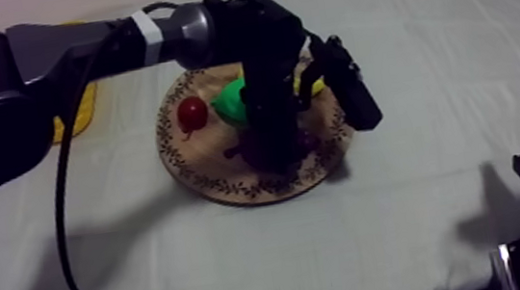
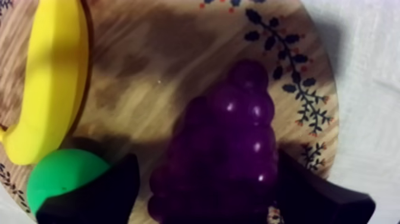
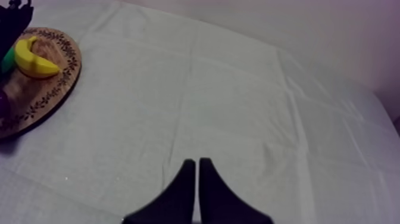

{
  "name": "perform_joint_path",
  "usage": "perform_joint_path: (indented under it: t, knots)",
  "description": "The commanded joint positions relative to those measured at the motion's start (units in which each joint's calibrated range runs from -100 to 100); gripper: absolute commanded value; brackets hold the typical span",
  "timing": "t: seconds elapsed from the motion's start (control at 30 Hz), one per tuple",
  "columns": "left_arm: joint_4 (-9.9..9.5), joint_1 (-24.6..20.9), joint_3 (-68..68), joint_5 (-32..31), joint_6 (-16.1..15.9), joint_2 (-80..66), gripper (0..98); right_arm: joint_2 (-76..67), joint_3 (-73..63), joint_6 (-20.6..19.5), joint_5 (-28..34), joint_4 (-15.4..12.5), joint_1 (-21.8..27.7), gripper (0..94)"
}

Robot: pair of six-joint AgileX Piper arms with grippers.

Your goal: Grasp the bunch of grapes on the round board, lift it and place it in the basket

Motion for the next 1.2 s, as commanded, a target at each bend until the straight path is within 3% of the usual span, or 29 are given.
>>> perform_joint_path:
  t: [0.0,0.4,1.17]
  knots:
    - [-0.02,0.0,-0.4,0.0,0.2,0.2,73.0,0.0,0.0,0.0,0.0,0.0,0.0,0.3]
    - [-0.04,-0.1,-2.1,-0.4,1.2,0.7,50.0,0.0,0.0,0.0,0.0,0.0,0.0,0.3]
    - [-0.77,0.4,4.0,-1.4,2.9,-10.2,45.6,0.0,0.0,0.0,0.0,0.0,0.0,0.3]
